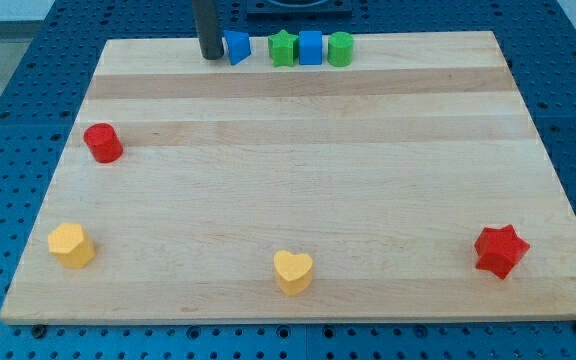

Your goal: Push the blue triangle into the green star

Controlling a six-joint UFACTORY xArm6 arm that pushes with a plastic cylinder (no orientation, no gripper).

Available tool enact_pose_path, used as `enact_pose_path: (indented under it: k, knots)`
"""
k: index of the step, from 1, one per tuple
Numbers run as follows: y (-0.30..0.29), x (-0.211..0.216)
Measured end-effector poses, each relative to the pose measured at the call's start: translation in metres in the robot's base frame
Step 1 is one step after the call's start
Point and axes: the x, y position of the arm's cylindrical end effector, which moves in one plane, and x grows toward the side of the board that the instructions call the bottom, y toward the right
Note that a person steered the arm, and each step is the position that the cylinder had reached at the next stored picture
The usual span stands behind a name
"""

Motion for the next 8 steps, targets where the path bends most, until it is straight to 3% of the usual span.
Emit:
enact_pose_path:
  k: [2, 3, 4, 7, 8]
  knots:
    - [0.030, 0.000]
    - [0.025, 0.000]
    - [-0.020, -0.011]
    - [0.055, -0.029]
    - [0.047, -0.029]
